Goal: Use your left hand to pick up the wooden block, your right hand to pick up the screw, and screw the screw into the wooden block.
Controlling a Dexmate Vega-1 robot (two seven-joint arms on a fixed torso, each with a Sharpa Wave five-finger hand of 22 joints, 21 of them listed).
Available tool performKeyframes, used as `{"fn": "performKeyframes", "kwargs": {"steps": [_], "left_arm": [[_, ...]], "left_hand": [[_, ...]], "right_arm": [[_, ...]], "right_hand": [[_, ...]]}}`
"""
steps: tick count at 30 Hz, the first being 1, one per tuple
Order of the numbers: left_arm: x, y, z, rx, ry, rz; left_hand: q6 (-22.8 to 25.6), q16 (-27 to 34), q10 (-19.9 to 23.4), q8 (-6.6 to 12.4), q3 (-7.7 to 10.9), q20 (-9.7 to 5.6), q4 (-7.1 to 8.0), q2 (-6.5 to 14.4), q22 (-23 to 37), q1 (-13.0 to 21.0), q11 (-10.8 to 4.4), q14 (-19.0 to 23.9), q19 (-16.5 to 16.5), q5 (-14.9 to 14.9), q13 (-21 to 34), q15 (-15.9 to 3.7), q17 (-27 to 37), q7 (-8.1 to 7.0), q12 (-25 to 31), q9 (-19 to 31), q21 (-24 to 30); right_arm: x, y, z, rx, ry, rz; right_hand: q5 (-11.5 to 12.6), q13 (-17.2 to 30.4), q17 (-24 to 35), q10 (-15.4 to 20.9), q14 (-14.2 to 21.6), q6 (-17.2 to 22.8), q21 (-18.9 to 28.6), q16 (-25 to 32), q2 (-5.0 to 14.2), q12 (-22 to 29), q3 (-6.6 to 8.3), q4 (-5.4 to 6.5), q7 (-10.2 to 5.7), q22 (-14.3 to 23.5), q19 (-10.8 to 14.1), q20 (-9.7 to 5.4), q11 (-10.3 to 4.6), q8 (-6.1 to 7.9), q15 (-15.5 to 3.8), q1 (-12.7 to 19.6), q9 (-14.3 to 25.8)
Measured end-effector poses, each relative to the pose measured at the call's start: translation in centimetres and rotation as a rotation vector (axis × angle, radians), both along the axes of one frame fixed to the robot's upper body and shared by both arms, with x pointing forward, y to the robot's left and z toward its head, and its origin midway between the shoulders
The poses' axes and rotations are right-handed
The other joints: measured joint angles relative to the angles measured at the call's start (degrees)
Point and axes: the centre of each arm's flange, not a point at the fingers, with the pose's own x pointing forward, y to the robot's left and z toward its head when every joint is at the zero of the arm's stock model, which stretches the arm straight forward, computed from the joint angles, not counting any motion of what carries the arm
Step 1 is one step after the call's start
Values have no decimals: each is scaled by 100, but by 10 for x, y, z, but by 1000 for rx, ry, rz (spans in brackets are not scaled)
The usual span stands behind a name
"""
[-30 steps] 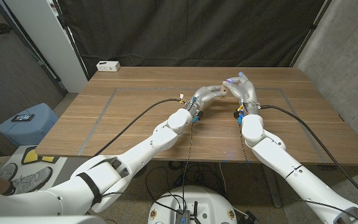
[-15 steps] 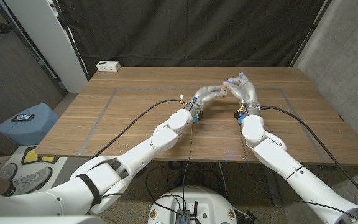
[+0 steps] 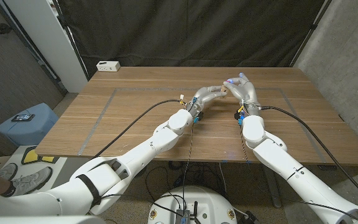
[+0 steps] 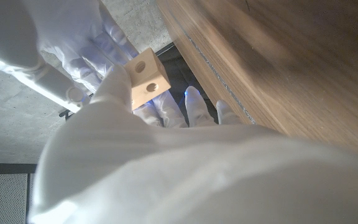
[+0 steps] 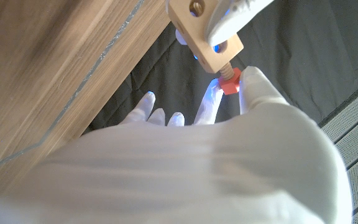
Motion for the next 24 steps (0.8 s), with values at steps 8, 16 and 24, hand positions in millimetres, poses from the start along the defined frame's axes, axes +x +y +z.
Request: {"fn": "performKeyframes", "kwargs": {"steps": [8,16,24], "left_arm": [[3,1,0,-3,8,4],[5,0,0,-1,12,7],[6,-1,2,-1,9,0]], "left_hand": [[-6,0,0,-17,0,0,0,23,0,23,0,0,0,0,5,0,0,6,-1,-1,0],[-11,0,0,-22,-1,0,-1,23,0,23,0,0,0,0,4,0,1,10,-2,-2,0],[-11,0,-1,-15,-1,0,-1,23,0,23,0,0,0,0,4,0,1,10,-11,-4,0]], "right_arm": [[2,0,2,-1,2,4],[3,-1,2,-2,5,10],[4,-2,2,-6,9,11]], "right_hand": [[4,0,12,-37,-31,-93,0,-34,-61,-22,-55,9,-12,0,-21,21,37,-43,31,-61,-26],[3,0,15,-57,-62,-177,0,-40,-31,-22,-78,32,-7,0,-51,52,57,-88,62,-136,-53],[3,0,14,-88,-62,-235,0,-40,-24,-22,-101,56,-30,0,-83,83,87,-132,61,-189,-80]]}}
